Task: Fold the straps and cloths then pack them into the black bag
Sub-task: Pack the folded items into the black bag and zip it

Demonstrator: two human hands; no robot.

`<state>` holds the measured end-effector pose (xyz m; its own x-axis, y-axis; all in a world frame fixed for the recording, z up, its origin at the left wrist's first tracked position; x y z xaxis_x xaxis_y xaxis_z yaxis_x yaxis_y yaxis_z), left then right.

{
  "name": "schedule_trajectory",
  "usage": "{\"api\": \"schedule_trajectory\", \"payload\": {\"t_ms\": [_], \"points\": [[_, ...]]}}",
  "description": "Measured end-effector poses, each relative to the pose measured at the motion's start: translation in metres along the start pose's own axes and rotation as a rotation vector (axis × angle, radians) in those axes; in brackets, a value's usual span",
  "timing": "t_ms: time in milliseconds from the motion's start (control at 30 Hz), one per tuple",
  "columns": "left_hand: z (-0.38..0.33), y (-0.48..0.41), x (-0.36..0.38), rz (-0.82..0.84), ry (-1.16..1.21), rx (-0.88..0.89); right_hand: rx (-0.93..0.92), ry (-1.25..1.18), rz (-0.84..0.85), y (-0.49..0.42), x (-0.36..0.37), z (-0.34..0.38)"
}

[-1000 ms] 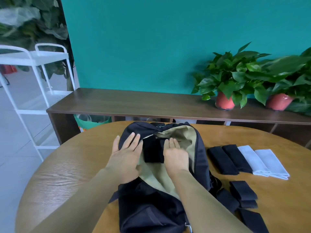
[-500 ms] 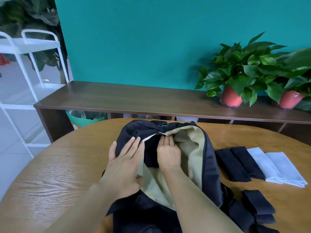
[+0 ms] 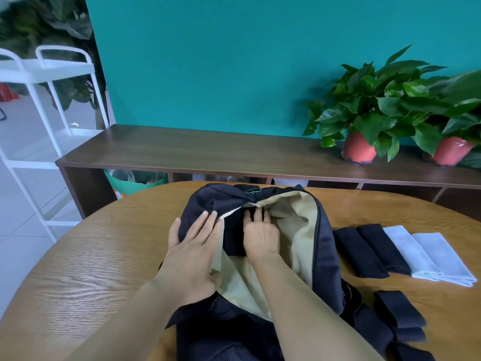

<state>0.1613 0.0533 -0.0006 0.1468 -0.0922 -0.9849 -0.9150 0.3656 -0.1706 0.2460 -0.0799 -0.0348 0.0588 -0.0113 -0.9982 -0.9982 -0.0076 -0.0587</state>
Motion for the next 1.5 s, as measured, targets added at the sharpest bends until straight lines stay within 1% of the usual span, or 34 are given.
{"api": "schedule_trajectory", "payload": {"t_ms": [100, 267, 433, 633, 700, 833, 933, 967, 1000, 1033, 1100, 1133, 1167, 1200, 1233, 1300, 1467, 1500], "points": [[-0.001, 0.000, 0.001, 0.010, -0.006, -0.004, 0.018, -0.014, 0.057, -0.001, 0.007, -0.001], [-0.001, 0.000, -0.003, 0.048, -0.039, -0.009, 0.028, -0.022, 0.071, 0.003, 0.001, -0.003], [-0.016, 0.009, -0.013, 0.109, -0.058, 0.029, -0.025, 0.017, 0.021, 0.027, -0.019, -0.002], [-0.046, 0.034, -0.014, 0.143, -0.053, 0.072, -0.093, 0.057, -0.057, 0.084, -0.053, -0.001], [-0.056, 0.043, -0.013, 0.157, -0.033, 0.074, -0.126, 0.044, -0.145, 0.112, -0.067, -0.004], [-0.073, 0.055, -0.011, 0.206, -0.029, 0.066, -0.178, -0.047, -0.620, 0.179, -0.101, -0.034], [-0.084, 0.061, -0.013, 0.255, -0.062, 0.071, -0.144, -0.038, -0.714, 0.227, -0.098, -0.075], [-0.088, 0.063, -0.013, 0.271, -0.083, 0.072, -0.117, -0.019, -0.712, 0.238, -0.089, -0.089], [-0.090, 0.065, -0.014, 0.287, -0.106, 0.073, -0.077, 0.006, -0.662, 0.246, -0.080, -0.103], [-0.092, 0.067, -0.015, 0.300, -0.129, 0.073, -0.032, 0.031, -0.574, 0.250, -0.069, -0.116], [-0.095, 0.071, -0.017, 0.313, -0.154, 0.064, 0.052, 0.118, -0.299, 0.249, -0.044, -0.137], [-0.095, 0.072, -0.018, 0.317, -0.159, 0.059, 0.056, 0.163, -0.150, 0.248, -0.031, -0.144], [-0.095, 0.074, -0.018, 0.319, -0.161, 0.056, 0.048, 0.197, -0.038, 0.248, -0.020, -0.150], [-0.095, 0.075, -0.018, 0.319, -0.163, 0.055, 0.043, 0.226, 0.034, 0.247, -0.015, -0.154], [-0.095, 0.077, -0.018, 0.321, -0.167, 0.056, 0.033, 0.254, 0.067, 0.245, -0.012, -0.155], [-0.094, 0.079, -0.017, 0.323, -0.181, 0.057, -0.001, 0.278, 0.072, 0.242, -0.009, -0.154], [-0.088, 0.080, -0.017, 0.329, -0.210, 0.057, -0.024, 0.234, -0.002, 0.235, -0.021, -0.145], [-0.087, 0.080, -0.018, 0.329, -0.213, 0.054, -0.023, 0.245, -0.044, 0.235, -0.025, -0.142]]}}
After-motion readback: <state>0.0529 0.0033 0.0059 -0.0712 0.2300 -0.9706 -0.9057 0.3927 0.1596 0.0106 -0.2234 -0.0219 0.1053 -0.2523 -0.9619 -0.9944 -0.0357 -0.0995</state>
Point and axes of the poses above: each hand's wrist, its own y-axis away from the middle knuckle, its own x-axis out of the palm, z = x × y, the point moved 8 cm from there along -y, towards the middle knuckle, and after that the axes turned 3 degrees about z, right-handed, at the moved point
